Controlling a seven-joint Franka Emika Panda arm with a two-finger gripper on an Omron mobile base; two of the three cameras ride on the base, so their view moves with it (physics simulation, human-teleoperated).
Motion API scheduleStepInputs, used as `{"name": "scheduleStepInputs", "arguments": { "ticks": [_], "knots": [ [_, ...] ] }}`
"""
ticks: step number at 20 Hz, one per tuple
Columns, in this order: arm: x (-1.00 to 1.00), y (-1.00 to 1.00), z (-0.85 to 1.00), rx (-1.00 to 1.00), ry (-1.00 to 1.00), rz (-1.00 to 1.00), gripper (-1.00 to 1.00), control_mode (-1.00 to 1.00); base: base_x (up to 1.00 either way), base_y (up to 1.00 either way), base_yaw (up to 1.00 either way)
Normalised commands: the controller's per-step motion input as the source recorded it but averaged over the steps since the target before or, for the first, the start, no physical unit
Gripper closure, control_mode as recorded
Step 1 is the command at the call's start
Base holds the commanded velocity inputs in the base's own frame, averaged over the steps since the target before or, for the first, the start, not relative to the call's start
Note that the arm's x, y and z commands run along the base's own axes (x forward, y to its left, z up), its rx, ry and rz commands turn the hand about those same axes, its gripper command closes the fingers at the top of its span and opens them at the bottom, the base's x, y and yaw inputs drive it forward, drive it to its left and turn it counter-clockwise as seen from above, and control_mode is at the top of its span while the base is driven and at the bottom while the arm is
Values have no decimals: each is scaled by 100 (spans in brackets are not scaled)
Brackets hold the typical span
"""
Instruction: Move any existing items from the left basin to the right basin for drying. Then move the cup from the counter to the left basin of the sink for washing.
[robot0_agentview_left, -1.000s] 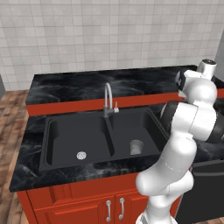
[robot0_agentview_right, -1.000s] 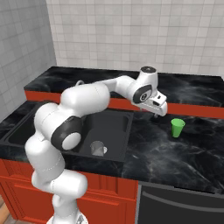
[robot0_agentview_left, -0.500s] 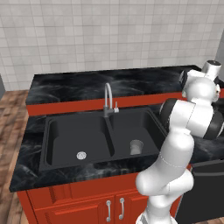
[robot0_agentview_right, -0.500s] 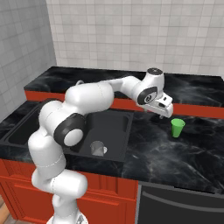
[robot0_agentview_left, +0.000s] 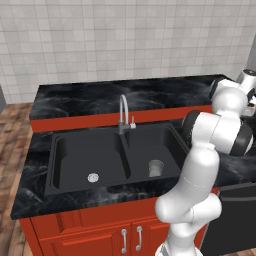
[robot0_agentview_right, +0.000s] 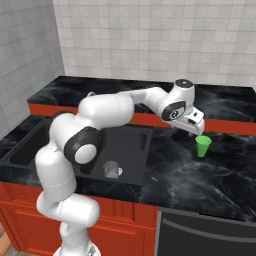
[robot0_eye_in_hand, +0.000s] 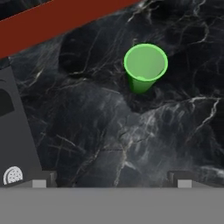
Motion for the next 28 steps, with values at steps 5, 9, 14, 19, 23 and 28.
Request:
{"name": "scheduleStepInputs", "arguments": {
  "ticks": [5,9,14,19,23,28],
  "knots": [
    [5,-15,-1,0,0,0,-100,-100,0,0,0],
    [10,-13,-1,0,0,0,-100,-100,0,0,0],
    [10,-20,-1,0,0,0,-100,-100,0,0,0],
    [14,-20,-2,0,0,0,-100,-100,0,0,0],
    [14,-9,-6,0,0,0,-100,-100,0,0,0],
    [14,-5,-8,0,0,0,-100,-100,0,0,0]
  ]
}}
